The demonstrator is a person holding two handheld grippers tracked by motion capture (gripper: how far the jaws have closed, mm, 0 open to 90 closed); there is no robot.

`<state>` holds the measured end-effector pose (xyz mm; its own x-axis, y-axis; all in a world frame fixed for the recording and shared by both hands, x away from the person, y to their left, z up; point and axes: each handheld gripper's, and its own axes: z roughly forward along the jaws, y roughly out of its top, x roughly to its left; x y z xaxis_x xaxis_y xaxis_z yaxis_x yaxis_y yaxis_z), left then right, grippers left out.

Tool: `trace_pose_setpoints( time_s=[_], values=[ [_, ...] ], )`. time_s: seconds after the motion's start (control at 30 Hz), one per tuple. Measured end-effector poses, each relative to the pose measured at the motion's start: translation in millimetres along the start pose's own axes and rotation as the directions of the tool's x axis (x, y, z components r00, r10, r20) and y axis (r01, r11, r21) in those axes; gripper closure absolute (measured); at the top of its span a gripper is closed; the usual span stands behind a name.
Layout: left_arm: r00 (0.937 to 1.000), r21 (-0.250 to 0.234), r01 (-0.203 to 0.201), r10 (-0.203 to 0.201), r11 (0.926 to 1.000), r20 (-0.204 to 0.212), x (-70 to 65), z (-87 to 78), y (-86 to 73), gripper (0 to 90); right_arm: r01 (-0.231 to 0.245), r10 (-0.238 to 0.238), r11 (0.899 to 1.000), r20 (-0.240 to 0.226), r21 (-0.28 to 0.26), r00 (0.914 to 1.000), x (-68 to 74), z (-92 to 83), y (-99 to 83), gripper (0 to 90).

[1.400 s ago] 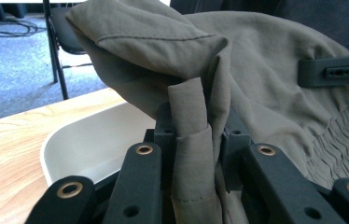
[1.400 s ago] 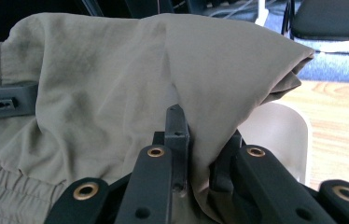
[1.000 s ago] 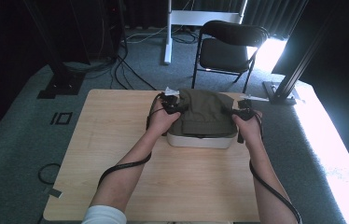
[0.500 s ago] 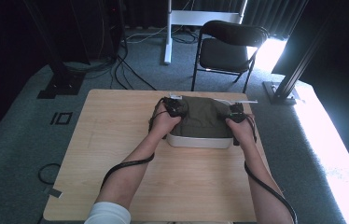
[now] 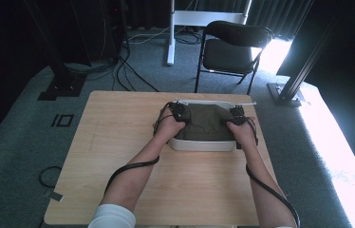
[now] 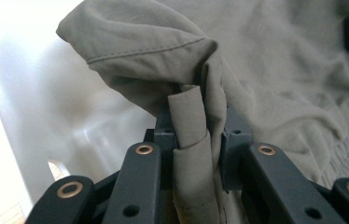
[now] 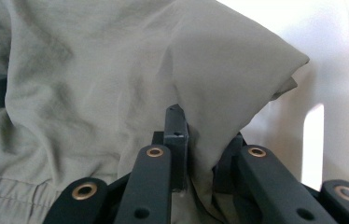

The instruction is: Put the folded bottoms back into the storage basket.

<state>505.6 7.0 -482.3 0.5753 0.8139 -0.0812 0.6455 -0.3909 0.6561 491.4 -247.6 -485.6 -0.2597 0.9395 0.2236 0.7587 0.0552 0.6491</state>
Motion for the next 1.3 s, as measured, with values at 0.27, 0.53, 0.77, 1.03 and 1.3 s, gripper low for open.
trace_pose_setpoints(
  time_s=[0.27, 0.53, 0.77, 1.03, 1.3],
  values=[
    [0.9994, 0.034, -0.022, 0.023, 0.9992, -0.025, -4.3, 1.7, 1.5, 66.1, 0.02, -0.022, 0.999, 0.048, 0.041, 0.9986, 2.9, 3.5, 1.0, 71.2],
    [0.9988, 0.031, -0.034, 0.035, 0.9989, -0.035, -6.7, 1.1, 0.3, 64.8, 0.048, -0.049, 0.999, 0.059, 0.023, 0.9971, 8.0, 2.4, 0.4, 54.5],
    [0.9999, -0.041, -0.014, 0.014, 0.9991, -0.001, -5.7, -7.0, 1.3, 43.8, 0.037, -0.036, 0.998, 0.015, -0.059, 0.9992, 8.5, -7.7, 4.9, 33.5],
    [1.0, -0.106, -0.007, 0.008, 0.9944, 0.005, -2.1, -24.4, 2.6, 20.7, 0.11, -0.111, 0.984, 0.002, -0.142, 0.9938, 11.4, -21.3, 9.9, 19.8],
    [0.9995, -0.214, 0.029, -0.025, 0.9764, 0.021, 0.6, -40.1, -7.9, 20.6, 0.148, -0.151, 0.973, -0.003, -0.176, 0.9885, 11.7, -27.7, 3.9, 15.8]
  ],
)
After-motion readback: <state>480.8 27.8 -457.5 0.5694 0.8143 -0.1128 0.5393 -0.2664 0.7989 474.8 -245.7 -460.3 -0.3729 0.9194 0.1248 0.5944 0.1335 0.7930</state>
